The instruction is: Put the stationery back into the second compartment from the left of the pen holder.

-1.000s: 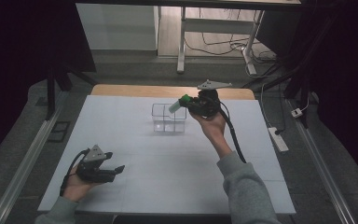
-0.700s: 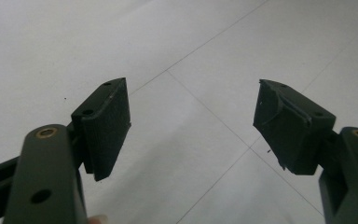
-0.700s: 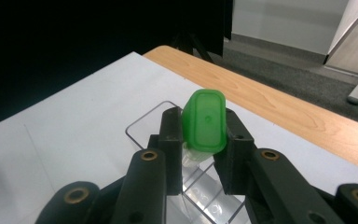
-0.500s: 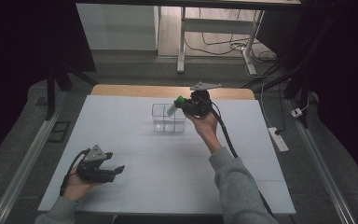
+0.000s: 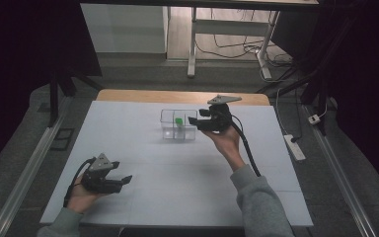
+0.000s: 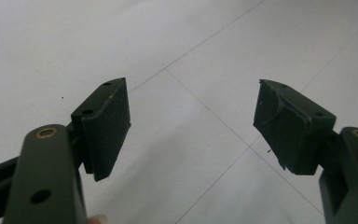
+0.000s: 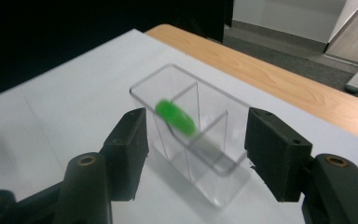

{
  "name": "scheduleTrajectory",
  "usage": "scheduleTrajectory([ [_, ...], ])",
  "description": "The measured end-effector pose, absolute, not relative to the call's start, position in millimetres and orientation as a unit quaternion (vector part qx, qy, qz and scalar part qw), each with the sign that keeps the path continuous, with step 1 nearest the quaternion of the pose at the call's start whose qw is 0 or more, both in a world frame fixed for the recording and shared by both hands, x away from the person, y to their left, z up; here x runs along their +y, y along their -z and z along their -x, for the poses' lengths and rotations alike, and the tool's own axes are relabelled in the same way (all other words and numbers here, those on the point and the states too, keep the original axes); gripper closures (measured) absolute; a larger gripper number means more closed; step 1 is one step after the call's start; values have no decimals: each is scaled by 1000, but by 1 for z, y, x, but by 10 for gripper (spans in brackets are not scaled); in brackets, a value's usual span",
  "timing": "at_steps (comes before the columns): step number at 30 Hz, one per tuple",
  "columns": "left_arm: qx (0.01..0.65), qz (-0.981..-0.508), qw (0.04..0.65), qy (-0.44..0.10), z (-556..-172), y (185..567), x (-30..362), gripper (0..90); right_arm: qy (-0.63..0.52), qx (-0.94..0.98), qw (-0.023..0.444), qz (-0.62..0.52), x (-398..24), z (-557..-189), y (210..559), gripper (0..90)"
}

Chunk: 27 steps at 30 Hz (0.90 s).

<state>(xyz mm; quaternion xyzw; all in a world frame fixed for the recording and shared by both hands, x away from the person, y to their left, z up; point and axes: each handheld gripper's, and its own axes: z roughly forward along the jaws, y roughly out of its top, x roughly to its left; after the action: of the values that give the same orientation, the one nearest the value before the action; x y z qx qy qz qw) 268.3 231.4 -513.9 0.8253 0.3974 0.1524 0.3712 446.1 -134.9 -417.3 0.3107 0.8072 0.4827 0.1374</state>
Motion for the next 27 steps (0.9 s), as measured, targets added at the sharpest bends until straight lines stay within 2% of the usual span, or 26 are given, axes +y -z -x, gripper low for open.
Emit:
scheduleTrajectory([
  [27, 400, -826, 370, -146, -271, 514, 230, 271, -445, 821, 138, -329, -265, -336, 472, 379],
])
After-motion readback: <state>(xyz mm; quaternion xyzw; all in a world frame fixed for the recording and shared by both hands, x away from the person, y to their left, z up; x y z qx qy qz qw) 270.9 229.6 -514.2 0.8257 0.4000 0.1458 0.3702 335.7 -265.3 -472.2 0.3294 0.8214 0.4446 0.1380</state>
